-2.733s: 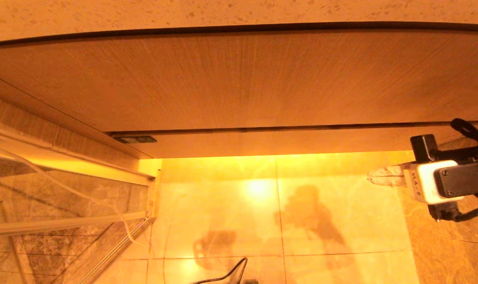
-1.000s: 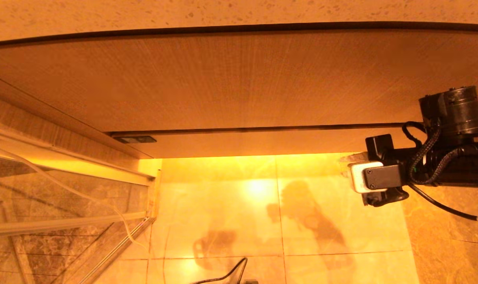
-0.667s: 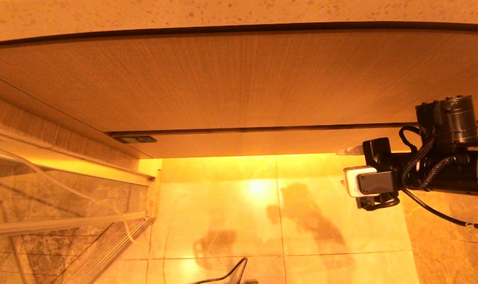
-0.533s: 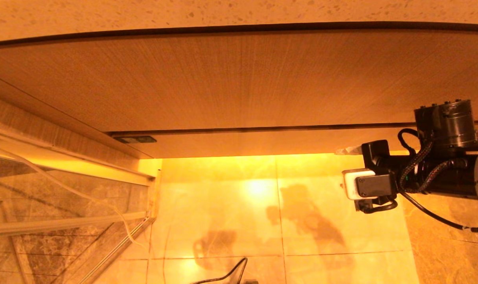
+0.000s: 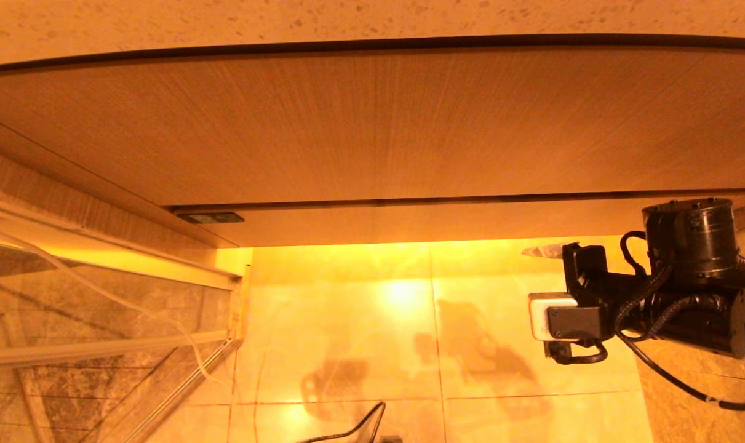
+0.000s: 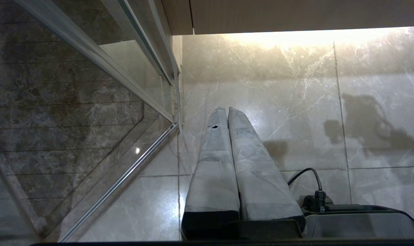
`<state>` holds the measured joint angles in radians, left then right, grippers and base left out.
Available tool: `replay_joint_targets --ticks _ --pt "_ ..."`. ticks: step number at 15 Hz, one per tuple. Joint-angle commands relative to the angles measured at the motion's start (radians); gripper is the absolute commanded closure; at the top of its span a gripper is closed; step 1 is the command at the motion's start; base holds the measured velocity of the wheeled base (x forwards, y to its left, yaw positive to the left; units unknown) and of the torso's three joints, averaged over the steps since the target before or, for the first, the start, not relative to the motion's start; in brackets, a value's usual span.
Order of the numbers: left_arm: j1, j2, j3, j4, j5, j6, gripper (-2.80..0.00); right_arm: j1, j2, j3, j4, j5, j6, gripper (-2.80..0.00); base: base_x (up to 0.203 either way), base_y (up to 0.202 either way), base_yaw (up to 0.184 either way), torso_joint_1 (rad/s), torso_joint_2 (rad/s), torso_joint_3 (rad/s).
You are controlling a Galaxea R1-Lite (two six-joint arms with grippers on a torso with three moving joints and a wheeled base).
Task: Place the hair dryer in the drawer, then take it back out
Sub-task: Pull open the drawer
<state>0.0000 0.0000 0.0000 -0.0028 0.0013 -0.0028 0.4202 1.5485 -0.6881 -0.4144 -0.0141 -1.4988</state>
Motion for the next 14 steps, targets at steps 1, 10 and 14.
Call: replay_joint_targets --ticks 1,10,14 --pt "0.0 0.0 0.0 0.0 0.0 0.0 0.0 0.045 0.011 0.042 -0.083 -0.064 0.035 -2.8 0.0 0.0 0.0 0.0 0.0 0.0" --pt "0.0 0.0 0.0 0.0 0.0 0.0 0.0 0.101 0.146 -0.026 -0.178 -0.204 0.273 -2.8 0.0 0.0 0.0 0.0 0.0 0.0" --pt "0.0 0.0 0.0 0.0 0.0 0.0 0.0 0.071 0.172 -0.054 -0.175 -0.02 0.328 -2.8 0.0 0.0 0.0 0.0 0.0 0.0"
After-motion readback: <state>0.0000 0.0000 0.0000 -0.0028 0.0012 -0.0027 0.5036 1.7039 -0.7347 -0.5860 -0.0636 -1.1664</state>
